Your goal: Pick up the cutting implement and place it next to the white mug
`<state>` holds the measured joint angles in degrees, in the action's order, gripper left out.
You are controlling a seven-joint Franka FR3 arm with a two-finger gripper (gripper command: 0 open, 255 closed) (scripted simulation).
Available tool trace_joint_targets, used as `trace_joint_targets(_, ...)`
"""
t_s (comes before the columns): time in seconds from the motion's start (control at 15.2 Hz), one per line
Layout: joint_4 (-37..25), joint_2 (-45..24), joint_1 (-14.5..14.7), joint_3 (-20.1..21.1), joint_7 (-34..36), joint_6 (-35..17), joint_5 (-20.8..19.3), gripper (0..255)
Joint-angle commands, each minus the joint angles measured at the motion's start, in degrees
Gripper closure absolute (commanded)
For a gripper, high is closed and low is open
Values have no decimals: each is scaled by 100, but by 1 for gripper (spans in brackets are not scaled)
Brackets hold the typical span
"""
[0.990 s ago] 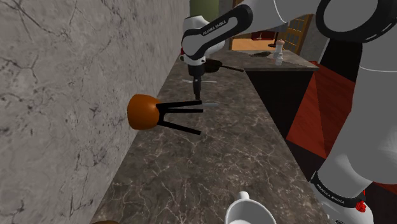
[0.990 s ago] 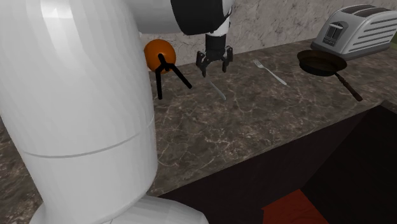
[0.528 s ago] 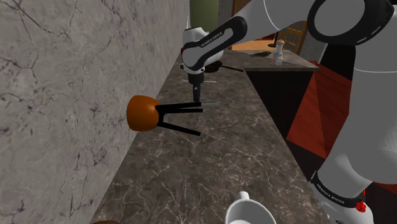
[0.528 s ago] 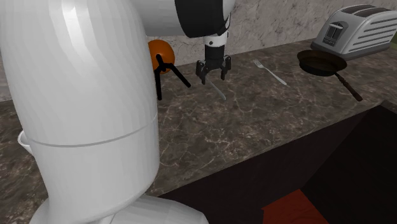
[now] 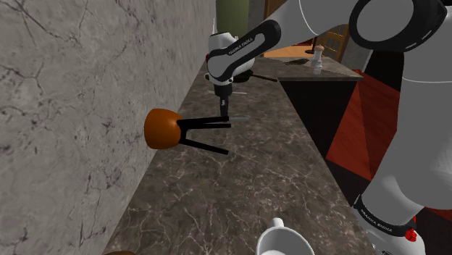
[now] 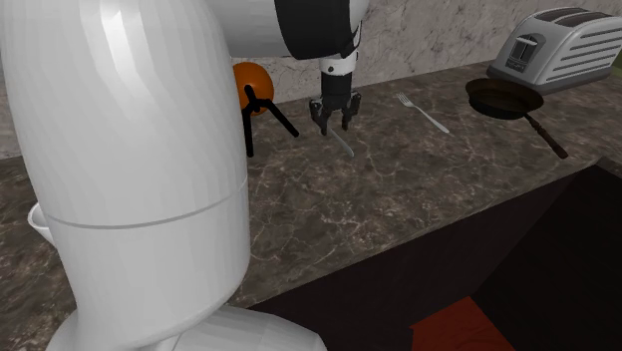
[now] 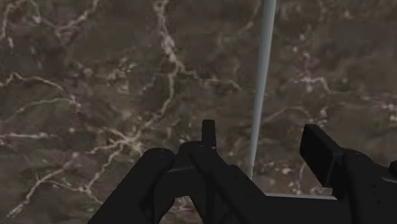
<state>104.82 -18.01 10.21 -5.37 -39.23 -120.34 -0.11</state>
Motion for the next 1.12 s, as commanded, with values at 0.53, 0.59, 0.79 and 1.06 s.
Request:
trace_joint_targets(0.53, 1, 0, 0, 0, 0, -1, 0, 255)
trace_joint_targets(0.59, -32, 33, 1, -1, 0, 65, -3, 255)
trace_joint_targets(0.79, -139, 128, 4, -4, 1, 266, -11, 255)
trace_joint_targets(1.06, -305, 235, 7, -8, 2, 540, -21, 255)
